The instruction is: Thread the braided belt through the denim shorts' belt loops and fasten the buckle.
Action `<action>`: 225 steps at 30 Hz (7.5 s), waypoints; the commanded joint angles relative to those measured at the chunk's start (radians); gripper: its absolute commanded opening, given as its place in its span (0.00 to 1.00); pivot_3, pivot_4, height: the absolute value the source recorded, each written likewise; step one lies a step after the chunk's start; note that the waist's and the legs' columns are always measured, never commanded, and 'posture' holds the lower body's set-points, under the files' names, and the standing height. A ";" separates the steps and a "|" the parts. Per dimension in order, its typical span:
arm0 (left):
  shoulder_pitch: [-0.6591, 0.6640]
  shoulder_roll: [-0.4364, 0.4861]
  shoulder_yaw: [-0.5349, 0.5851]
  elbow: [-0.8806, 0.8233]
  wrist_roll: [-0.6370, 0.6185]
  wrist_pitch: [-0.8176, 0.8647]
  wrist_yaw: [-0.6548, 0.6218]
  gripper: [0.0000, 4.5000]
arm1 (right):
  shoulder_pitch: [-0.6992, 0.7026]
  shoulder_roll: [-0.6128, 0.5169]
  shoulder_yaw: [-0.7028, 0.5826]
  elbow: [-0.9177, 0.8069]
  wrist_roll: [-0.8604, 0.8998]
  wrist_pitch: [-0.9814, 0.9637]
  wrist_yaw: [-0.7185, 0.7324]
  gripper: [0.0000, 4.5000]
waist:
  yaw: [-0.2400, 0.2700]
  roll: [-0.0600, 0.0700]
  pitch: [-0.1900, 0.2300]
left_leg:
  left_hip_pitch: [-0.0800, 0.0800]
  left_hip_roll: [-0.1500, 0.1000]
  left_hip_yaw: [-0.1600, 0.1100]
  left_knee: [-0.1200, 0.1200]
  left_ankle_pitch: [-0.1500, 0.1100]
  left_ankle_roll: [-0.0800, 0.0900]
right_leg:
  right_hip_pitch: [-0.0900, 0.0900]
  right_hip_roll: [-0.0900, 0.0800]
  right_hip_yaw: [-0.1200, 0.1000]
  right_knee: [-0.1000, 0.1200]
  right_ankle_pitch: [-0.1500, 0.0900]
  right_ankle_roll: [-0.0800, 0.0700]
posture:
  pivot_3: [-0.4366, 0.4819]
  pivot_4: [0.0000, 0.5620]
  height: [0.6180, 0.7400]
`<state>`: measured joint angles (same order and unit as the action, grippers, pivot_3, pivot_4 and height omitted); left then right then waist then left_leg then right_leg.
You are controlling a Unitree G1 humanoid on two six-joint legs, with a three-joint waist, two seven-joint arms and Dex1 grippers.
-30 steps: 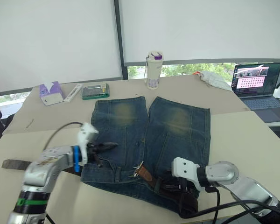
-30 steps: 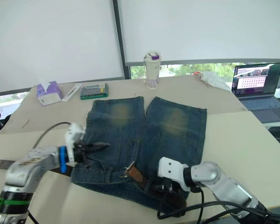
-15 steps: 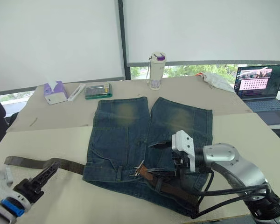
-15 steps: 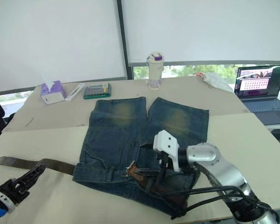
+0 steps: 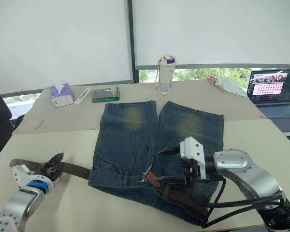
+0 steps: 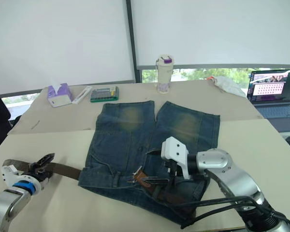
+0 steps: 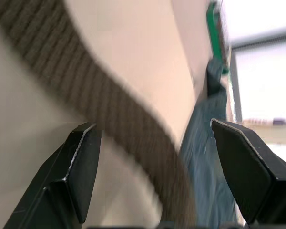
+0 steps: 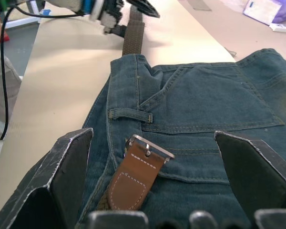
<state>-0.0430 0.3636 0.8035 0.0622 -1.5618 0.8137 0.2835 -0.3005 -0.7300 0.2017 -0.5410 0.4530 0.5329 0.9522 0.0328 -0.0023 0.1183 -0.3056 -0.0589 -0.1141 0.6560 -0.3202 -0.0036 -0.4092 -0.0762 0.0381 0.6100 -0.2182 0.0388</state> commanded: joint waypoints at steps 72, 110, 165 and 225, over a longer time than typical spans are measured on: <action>-0.391 0.601 -1.027 0.186 1.510 -1.560 -1.587 0.01 | 0.054 -0.038 -0.023 -0.153 -0.208 0.188 -0.135 1.00 | -0.042 -0.003 0.003 | -0.014 0.004 0.004 -0.011 0.004 0.006 | -0.011 0.003 -0.021 -0.014 0.009 -0.009 | 0.48 0.27 1.00; -0.411 0.440 -0.967 -0.148 1.193 -0.885 -1.519 0.16 | -0.271 0.136 0.199 0.093 -0.337 -0.046 0.020 0.00 | -0.046 -0.002 0.002 | -0.013 0.003 0.003 -0.006 0.005 0.005 | -0.013 0.001 -0.022 0.000 0.009 -0.008 | 0.48 0.27 1.00; -0.116 0.564 -0.822 -0.101 1.515 -1.416 -1.400 0.00 | -0.179 0.093 0.375 0.290 -0.687 -0.302 0.005 0.42 | -0.037 -0.001 0.002 | -0.010 0.003 0.005 -0.005 0.004 0.005 | -0.013 0.000 -0.021 -0.003 0.009 -0.008 | 0.48 0.27 1.00; -0.154 0.407 -1.090 -0.051 1.863 -1.482 -1.079 0.00 | -0.103 -0.047 0.375 0.097 -0.478 0.062 -0.037 0.00 | -0.020 0.000 0.000 | -0.011 0.002 0.004 -0.003 0.004 0.005 | -0.011 -0.001 -0.023 -0.002 0.008 -0.007 | 0.48 0.27 1.00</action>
<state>-0.1734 0.7764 -0.2796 0.0053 0.2653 -0.6298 -0.8176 -0.4139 -0.7600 0.5642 -0.4529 0.0021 0.6074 0.8932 0.0127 -0.0019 0.1186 -0.3164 -0.0570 -0.1101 0.6531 -0.3159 0.0014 -0.4198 -0.0777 0.0153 0.6077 -0.2101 0.0313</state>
